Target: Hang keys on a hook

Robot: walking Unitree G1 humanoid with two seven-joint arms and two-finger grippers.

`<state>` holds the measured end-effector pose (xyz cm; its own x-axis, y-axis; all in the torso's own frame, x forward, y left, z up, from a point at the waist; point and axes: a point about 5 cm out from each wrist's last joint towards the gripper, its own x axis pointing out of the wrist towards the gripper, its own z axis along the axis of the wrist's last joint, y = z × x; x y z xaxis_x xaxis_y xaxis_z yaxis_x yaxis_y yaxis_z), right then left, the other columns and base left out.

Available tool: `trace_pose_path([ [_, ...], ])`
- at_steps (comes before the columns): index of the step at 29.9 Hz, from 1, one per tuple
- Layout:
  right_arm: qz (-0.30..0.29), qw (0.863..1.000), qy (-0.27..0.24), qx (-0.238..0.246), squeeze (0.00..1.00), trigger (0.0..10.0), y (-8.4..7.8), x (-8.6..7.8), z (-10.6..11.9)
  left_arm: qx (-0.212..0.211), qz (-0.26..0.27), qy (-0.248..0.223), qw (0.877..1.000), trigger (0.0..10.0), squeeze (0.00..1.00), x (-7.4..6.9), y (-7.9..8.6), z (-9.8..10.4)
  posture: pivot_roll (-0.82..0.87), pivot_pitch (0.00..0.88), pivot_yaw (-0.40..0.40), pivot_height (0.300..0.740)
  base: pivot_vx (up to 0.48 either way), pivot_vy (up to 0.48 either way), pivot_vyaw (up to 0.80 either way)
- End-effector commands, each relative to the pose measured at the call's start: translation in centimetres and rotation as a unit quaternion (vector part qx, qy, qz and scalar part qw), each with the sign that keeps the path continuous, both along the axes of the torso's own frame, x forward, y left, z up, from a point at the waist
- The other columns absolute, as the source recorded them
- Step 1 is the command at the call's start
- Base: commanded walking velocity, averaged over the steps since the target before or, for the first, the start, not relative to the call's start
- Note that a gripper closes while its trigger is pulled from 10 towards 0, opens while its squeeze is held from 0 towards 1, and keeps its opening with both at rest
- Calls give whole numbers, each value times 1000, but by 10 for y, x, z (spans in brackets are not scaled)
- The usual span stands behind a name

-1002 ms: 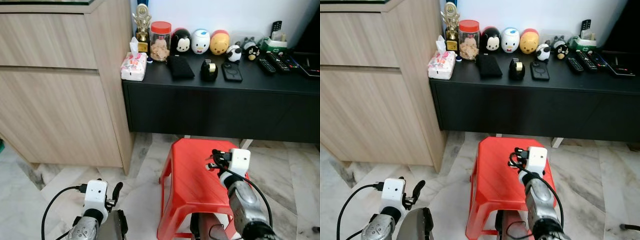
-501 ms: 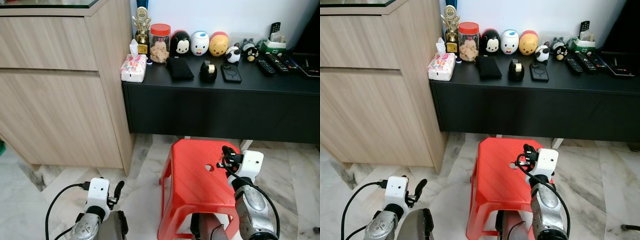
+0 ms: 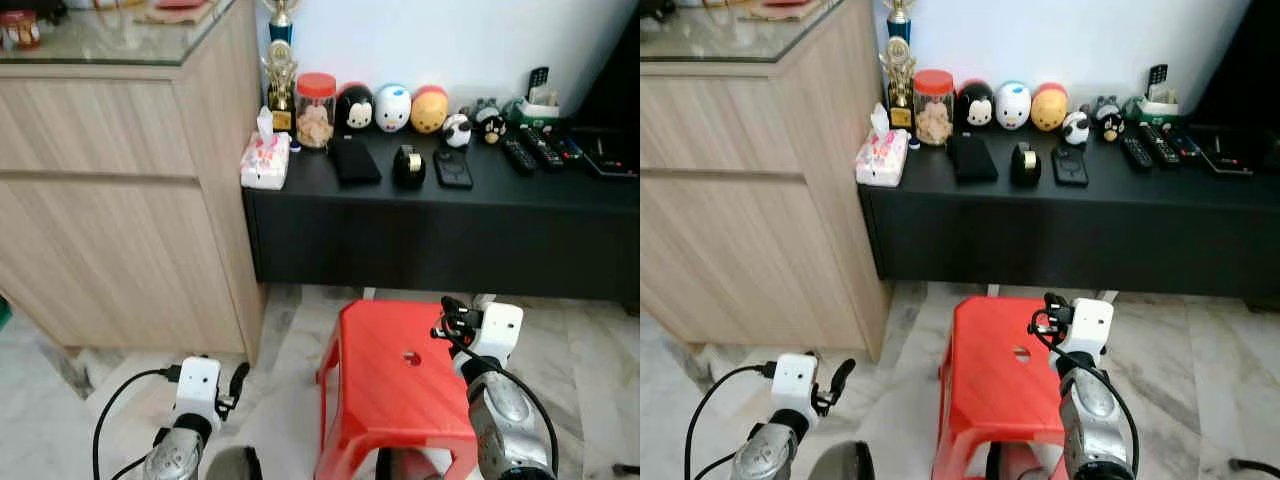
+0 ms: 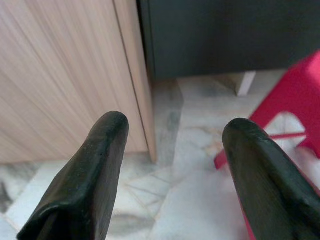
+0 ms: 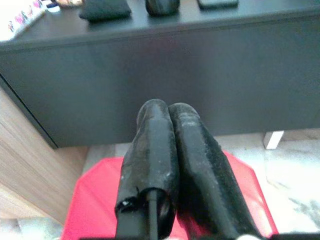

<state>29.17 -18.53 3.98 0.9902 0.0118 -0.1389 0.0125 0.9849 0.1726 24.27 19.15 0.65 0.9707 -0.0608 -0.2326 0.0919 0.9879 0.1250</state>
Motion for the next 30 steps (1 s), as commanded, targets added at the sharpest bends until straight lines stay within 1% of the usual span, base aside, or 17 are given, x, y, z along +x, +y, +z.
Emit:
trace_pose_path([
  [1, 0, 1000, -8, -4, 0, 10000, -1, 1, 5, -1, -6, 0, 1000, 10000, 0, 0, -2, -2, -5, 0, -65, 722, -480, 0, 0],
  [2, 0, 1000, -8, -4, 0, 10000, -1, 1, 5, -1, -6, 0, 1000, 10000, 0, 0, -2, -2, -5, 0, -65, 722, -480, 0, 0],
  [4, 1, 1000, -8, -4, 0, 10000, -1, 1, 5, -3, -6, -1, 1000, 10000, 0, 0, -2, -2, -4, 0, -67, 740, -480, 0, 0],
  [9, 4, 1000, -3, -7, 0, 10000, 2, 1, 5, -4, -5, -4, 1000, 10000, 0, 0, -2, -2, -5, 0, -69, 740, -448, 0, 0],
  [12, 6, 1000, -8, -3, 0, 10000, 4, 2, 8, -3, 0, -4, 1000, 10000, 0, -1, 0, -3, -7, 0, -69, 740, 0, 0, 0],
  [18, 24, 999, 19, -19, 0, 10000, 9, 0, 6, -5, -2, -7, 1000, 10000, 0, -2, 1, -2, -7, 0, -69, 740, 0, 0, 0],
  [20, 28, 999, 25, -22, 0, 10000, 10, 0, 7, -10, -5, -18, 1000, 10000, 0, 1, 3, 5, -7, 0, -70, 740, 0, 0, 0],
  [25, 26, 999, 21, -19, 0, 10000, 10, 2, 12, -20, -11, -38, 999, 10000, 0, 9, 5, 17, -5, 0, -71, 740, 0, 0, 0],
  [30, 15, 1000, 21, -15, 0, 10000, 8, 4, 16, -24, -14, -44, 999, 10000, 0, 14, 4, 22, -2, 0, -70, 740, 0, 0, 0],
])
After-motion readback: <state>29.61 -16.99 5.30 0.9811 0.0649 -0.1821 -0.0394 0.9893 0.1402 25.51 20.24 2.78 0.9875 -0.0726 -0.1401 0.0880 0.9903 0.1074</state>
